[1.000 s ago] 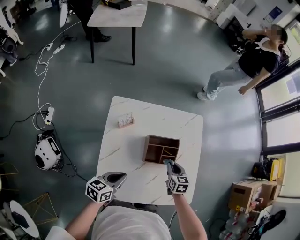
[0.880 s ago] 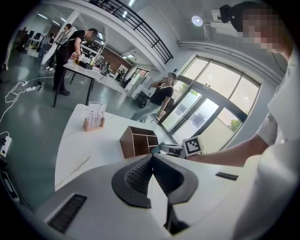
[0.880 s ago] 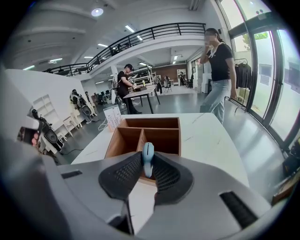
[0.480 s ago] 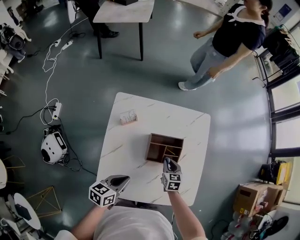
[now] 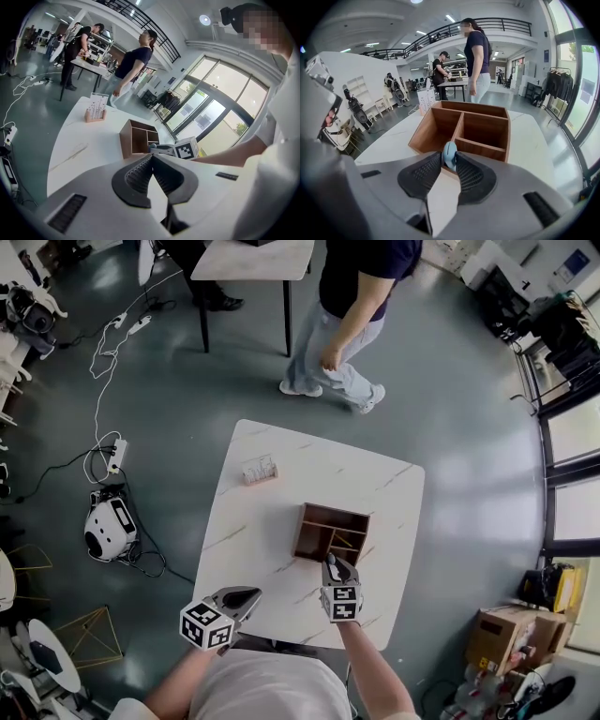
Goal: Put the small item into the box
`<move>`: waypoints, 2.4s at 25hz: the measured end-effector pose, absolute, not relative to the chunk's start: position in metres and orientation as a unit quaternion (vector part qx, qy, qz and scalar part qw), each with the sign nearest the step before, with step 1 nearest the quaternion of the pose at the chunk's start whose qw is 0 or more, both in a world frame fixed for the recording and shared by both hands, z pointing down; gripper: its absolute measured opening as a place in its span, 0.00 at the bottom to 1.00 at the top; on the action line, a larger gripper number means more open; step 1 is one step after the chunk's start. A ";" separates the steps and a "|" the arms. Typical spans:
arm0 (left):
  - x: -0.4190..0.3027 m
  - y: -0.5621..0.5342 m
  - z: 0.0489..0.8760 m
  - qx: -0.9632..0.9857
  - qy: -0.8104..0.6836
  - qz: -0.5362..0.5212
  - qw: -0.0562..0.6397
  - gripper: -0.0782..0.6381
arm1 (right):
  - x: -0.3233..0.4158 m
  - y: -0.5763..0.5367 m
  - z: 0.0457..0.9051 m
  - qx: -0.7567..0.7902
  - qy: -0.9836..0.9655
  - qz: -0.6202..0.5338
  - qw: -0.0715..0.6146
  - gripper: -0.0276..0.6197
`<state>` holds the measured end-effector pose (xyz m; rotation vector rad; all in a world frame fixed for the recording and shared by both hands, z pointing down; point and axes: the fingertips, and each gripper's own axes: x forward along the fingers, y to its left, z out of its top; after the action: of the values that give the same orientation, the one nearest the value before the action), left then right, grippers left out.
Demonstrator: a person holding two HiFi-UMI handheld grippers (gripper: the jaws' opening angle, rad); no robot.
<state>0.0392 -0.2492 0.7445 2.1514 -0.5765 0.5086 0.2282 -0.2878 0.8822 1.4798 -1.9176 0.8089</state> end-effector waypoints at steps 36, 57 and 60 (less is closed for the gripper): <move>0.031 -0.204 0.731 0.892 -0.148 0.209 0.372 0.13 | 0.241 -0.217 0.760 0.629 -0.694 0.249 0.245 0.10; 0.045 -0.130 0.705 0.906 -0.152 0.197 0.343 0.13 | 0.237 -0.082 0.691 0.640 -0.707 0.268 0.138 0.09; 0.041 -0.104 0.701 0.903 -0.166 0.190 0.347 0.13 | 0.238 -0.057 0.682 0.636 -0.713 0.268 0.128 0.09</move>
<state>0.0412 -0.1041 0.7010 2.3433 -0.4308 0.4940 0.2375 -0.0573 0.6820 1.8489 -2.0728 0.7802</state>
